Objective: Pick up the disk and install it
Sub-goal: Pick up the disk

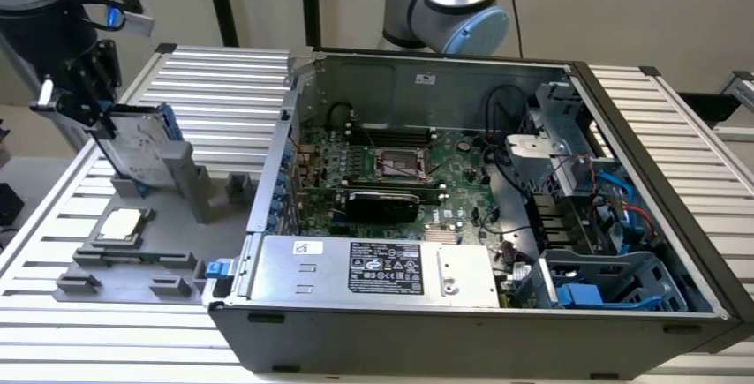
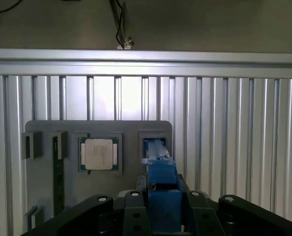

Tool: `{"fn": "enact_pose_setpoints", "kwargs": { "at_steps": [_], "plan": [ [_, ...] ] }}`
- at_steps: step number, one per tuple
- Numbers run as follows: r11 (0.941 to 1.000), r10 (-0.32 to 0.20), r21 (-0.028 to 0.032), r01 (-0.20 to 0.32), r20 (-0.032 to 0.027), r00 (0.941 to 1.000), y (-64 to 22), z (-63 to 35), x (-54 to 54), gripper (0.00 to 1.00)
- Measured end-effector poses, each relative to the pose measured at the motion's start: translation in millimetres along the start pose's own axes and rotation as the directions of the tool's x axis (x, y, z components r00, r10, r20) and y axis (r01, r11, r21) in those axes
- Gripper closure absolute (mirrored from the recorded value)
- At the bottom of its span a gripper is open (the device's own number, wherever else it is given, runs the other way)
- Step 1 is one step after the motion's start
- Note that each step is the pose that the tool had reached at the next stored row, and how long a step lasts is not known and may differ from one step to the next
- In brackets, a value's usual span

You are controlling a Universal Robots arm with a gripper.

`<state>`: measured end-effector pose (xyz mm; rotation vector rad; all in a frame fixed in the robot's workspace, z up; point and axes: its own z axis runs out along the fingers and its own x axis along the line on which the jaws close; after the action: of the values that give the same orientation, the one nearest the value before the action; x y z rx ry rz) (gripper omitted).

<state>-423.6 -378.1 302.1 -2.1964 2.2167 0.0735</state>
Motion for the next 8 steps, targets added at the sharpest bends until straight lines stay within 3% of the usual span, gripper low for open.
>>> {"fn": "enact_pose_setpoints", "kwargs": {
  "at_steps": [8],
  "plan": [
    [1.0,0.0,0.0,0.0,0.0,1.0,-0.4,-31.3,-1.5,1.0]
  ]
}}
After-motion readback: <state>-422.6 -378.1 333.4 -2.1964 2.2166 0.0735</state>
